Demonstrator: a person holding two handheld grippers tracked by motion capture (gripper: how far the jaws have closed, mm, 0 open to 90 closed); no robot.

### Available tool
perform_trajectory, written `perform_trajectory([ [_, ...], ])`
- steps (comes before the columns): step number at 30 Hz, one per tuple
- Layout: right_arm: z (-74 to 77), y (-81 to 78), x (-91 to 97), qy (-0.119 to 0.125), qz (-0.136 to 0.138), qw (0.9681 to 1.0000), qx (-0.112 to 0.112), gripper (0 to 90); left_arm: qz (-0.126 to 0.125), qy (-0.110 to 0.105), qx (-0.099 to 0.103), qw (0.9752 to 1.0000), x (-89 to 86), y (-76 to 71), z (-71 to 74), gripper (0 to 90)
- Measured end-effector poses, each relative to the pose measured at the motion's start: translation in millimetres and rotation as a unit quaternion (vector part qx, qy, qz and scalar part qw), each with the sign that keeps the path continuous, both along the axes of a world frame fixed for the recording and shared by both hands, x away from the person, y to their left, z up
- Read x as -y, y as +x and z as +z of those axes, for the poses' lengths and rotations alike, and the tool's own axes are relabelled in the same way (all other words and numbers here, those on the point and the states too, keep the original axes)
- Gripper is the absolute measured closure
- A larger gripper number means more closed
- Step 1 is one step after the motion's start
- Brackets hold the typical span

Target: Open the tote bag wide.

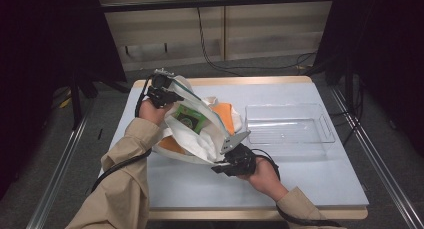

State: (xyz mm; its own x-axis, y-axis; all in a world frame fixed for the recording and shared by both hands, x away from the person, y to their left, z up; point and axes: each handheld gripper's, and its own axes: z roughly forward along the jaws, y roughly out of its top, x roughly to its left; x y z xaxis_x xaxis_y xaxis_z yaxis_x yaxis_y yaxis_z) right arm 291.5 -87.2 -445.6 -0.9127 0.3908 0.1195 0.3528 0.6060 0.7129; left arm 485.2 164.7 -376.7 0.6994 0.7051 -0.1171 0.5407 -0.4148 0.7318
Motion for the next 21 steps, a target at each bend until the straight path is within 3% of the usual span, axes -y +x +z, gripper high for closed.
perform_trajectory([
  [6, 1.0, 0.5, 0.3, 0.004, -0.002, 1.0000, -0.001, 83.1, 0.000, 0.007, -0.005, 1.0000, -1.3, 2.6, -1.6, 90.0],
  [10, 2.1, 0.9, 0.7, 0.004, -0.004, 1.0000, -0.001, 82.7, -0.001, 0.000, -0.005, 1.0000, -1.3, -1.0, -1.5, 89.7],
  [12, 3.6, 1.6, 1.9, 0.008, -0.008, 0.9999, -0.002, 81.7, -0.002, 0.001, -0.004, 1.0000, -1.9, -4.5, -1.1, 84.0],
  [15, 6.8, 1.5, 2.7, 0.009, -0.015, 0.9998, -0.003, 80.2, -0.007, 0.002, -0.002, 1.0000, -2.5, -11.4, -0.3, 82.2],
  [21, 20.7, 4.1, 7.0, 0.017, -0.030, 0.9994, 0.000, 62.1, -0.015, 0.004, 0.002, 0.9999, -8.4, -25.6, 3.0, 73.6],
])
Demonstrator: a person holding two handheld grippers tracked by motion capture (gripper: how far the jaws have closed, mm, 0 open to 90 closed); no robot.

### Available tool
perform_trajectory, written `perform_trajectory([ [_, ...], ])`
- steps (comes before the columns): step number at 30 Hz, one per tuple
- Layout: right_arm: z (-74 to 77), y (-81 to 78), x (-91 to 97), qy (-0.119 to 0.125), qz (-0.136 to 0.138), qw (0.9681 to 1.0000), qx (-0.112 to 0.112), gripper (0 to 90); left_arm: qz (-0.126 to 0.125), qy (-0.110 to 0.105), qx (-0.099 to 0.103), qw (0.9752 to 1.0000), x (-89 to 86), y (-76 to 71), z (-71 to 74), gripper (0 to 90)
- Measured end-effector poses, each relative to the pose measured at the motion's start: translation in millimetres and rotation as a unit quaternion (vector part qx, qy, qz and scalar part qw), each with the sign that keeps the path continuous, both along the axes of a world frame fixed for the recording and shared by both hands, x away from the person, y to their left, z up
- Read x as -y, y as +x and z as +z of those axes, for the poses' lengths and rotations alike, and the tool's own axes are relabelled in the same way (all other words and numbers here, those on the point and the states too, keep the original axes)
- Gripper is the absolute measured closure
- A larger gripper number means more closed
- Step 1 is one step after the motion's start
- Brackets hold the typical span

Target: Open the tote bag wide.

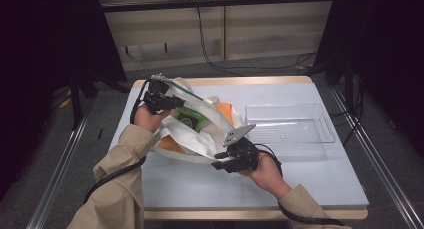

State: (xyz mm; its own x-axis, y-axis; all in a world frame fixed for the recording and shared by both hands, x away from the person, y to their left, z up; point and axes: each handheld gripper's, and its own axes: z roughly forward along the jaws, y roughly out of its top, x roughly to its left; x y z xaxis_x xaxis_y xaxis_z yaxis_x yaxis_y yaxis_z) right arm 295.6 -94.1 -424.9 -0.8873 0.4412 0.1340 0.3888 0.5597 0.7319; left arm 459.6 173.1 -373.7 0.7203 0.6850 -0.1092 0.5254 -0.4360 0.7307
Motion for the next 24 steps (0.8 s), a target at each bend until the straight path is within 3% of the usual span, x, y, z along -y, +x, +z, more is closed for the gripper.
perform_trajectory([
  [3, 4.9, 0.9, 1.0, -0.003, -0.002, 1.0000, 0.003, 57.1, -0.006, 0.005, 0.002, 1.0000, -4.0, -7.8, 2.4, 72.2],
  [5, 11.4, 2.5, 3.0, -0.002, -0.006, 1.0000, 0.007, 49.1, -0.006, 0.005, 0.003, 1.0000, -5.8, -13.1, 4.0, 71.8],
  [10, 20.6, 5.2, 4.9, 0.004, -0.010, 0.9999, 0.008, 43.8, -0.019, 0.010, 0.001, 0.9998, -10.3, -23.6, 7.1, 71.3],
  [17, 29.3, 11.5, 0.0, -0.004, -0.001, 0.9999, 0.011, 43.8, -0.026, 0.006, 0.004, 0.9996, -12.8, -38.9, 5.2, 70.0],
  [21, 34.3, 14.8, -1.4, 0.011, 0.008, 0.9999, 0.002, 40.7, -0.026, -0.001, 0.005, 0.9996, -15.5, -44.5, 3.8, 69.7],
  [24, 39.1, 17.1, -0.5, 0.014, 0.006, 0.9999, 0.006, 39.8, -0.026, 0.008, 0.005, 0.9996, -18.6, -48.5, 3.8, 69.0],
])
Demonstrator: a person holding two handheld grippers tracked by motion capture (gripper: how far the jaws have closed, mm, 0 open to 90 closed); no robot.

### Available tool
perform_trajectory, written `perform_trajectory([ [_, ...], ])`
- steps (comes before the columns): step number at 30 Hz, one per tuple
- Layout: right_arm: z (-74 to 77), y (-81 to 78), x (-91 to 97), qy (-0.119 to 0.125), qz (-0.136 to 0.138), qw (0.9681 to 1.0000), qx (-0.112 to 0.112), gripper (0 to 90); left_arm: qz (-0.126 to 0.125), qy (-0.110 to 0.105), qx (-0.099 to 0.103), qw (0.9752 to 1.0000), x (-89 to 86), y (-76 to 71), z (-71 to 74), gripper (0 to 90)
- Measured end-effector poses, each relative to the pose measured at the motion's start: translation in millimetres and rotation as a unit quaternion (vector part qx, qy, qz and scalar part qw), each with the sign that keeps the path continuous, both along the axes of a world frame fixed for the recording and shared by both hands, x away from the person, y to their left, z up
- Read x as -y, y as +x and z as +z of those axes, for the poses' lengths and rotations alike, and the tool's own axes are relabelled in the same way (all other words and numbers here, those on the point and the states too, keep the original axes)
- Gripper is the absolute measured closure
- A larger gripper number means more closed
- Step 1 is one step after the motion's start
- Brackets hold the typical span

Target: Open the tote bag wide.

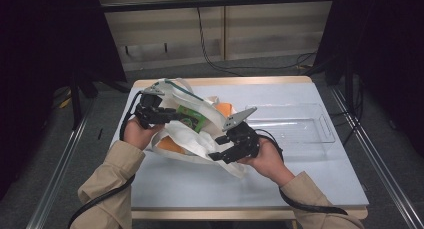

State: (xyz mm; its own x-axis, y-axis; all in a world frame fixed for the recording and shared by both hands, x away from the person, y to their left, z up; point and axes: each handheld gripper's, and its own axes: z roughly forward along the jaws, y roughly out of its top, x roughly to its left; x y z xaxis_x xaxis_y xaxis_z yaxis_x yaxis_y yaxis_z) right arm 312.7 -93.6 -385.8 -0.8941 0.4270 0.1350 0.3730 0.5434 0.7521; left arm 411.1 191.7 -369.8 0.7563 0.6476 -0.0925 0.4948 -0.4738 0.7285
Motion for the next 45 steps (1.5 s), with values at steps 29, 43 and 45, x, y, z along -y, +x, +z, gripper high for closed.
perform_trajectory([
  [29, 6.0, 61.4, -3.6, -0.026, -0.069, 0.9962, 0.046, 75.9, 0.001, -0.006, -0.012, 0.9999, -13.5, -33.4, -14.9, 80.0],
  [43, 1.3, 85.1, 4.0, -0.029, -0.109, 0.9926, 0.046, 89.9, -0.008, 0.004, -0.032, 0.9994, -19.4, -36.0, -25.8, 90.0],
  [45, 0.9, 87.8, 6.1, -0.028, -0.112, 0.9923, 0.045, 90.0, -0.003, 0.008, -0.033, 0.9994, -19.9, -36.6, -26.9, 90.0],
])
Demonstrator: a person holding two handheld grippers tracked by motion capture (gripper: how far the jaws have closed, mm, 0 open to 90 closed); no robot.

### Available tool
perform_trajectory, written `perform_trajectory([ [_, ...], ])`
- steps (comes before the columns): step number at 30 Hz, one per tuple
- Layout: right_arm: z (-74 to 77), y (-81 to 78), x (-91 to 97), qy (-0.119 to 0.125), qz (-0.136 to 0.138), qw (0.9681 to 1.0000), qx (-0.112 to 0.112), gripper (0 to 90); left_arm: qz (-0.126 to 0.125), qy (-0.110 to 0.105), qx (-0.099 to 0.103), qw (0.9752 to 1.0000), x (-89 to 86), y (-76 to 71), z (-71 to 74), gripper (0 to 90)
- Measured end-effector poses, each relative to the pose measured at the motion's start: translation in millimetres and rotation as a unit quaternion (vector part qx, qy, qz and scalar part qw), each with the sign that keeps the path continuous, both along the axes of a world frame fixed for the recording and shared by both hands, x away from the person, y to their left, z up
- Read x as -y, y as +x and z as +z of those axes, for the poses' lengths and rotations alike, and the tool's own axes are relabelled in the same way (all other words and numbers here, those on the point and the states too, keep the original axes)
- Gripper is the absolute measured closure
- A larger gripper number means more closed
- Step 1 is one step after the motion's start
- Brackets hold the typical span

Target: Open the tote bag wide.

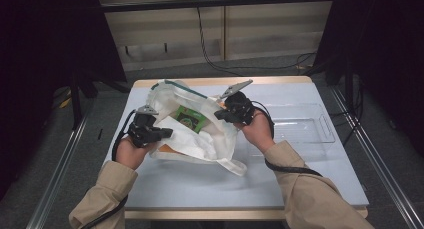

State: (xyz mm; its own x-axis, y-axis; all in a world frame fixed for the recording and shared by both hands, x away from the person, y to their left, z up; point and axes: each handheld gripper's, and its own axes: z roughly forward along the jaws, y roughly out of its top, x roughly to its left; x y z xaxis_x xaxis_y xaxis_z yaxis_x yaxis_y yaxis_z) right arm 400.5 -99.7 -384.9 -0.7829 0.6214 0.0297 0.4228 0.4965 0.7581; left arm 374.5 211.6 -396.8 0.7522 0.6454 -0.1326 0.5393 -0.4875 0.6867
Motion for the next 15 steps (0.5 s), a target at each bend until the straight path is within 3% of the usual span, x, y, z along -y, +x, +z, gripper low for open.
perform_trajectory([
  [15, -7.4, 17.4, 7.7, -0.011, -0.022, 0.9997, -0.009, 90.0, 0.003, 0.004, -0.018, 0.9998, -10.5, -1.9, -10.3, 90.0],
])
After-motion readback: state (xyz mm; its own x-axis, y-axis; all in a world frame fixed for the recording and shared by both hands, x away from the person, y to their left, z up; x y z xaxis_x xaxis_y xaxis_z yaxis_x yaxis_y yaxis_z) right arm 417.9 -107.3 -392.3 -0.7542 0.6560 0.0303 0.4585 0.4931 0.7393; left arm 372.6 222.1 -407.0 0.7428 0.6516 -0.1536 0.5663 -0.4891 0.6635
